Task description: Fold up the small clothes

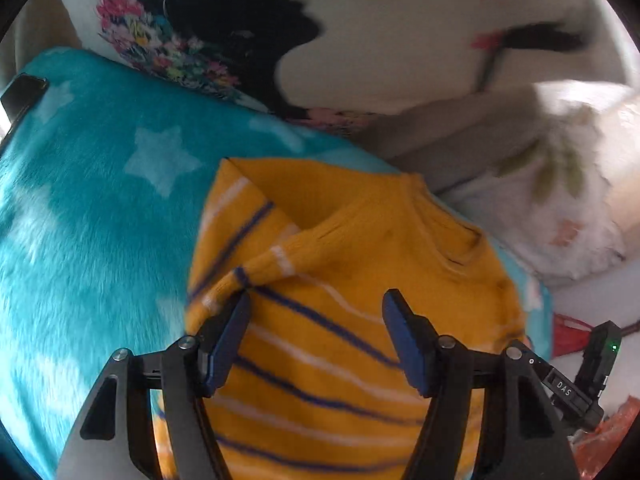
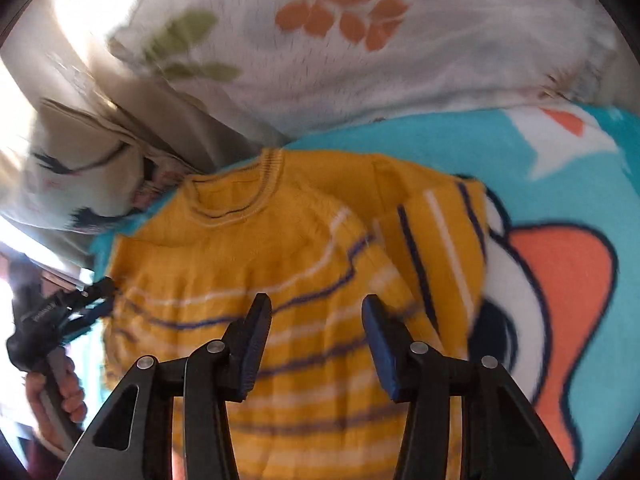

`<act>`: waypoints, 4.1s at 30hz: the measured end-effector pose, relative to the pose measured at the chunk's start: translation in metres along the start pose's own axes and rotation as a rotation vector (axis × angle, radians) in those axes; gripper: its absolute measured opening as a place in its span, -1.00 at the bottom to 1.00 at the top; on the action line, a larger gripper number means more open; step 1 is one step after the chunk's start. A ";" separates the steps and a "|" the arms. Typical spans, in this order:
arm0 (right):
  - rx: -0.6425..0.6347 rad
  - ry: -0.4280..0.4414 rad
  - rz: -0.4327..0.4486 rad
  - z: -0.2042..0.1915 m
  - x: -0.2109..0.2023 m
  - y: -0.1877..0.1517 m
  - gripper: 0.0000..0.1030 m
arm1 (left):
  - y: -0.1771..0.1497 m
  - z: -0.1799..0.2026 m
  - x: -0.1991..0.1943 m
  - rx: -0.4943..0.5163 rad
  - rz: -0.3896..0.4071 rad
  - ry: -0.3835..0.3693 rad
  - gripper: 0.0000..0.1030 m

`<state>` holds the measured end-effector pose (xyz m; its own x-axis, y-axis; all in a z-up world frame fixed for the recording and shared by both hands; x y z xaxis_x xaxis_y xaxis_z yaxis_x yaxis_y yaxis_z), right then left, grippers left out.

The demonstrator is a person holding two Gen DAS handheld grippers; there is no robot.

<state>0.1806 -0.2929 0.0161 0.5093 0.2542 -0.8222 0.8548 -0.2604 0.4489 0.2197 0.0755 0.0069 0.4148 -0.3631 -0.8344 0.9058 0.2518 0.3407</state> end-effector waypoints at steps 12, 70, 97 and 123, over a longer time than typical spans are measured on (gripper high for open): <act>0.204 -0.001 0.072 0.048 -0.011 0.031 0.31 | 0.012 -0.015 -0.014 -0.043 -0.031 -0.084 0.30; -0.257 0.253 -0.175 -0.192 0.007 0.034 -0.62 | -0.137 0.110 -0.114 0.445 0.185 -0.176 -0.70; -0.440 0.149 -0.218 -0.352 0.109 0.001 0.13 | -0.093 -0.095 -0.126 0.120 0.029 -0.213 -0.13; -0.077 0.313 -0.307 -0.274 0.103 -0.050 -0.55 | -0.073 -0.127 -0.108 0.050 0.020 -0.193 -0.01</act>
<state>0.2175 0.0014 0.0049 0.2266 0.5813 -0.7815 0.9700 -0.0620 0.2352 0.0974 0.2100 0.0174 0.4371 -0.5247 -0.7305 0.8985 0.2179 0.3811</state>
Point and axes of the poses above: each gripper's, at about its wrist camera, not at the fingertips, and x roughly the way its jaws point, z to its right, y to its top, the point moved 2 cm from there along x, roughly the way its jaws point, and after that the axes turned 3 degrees about z, right-handed, at the moved point
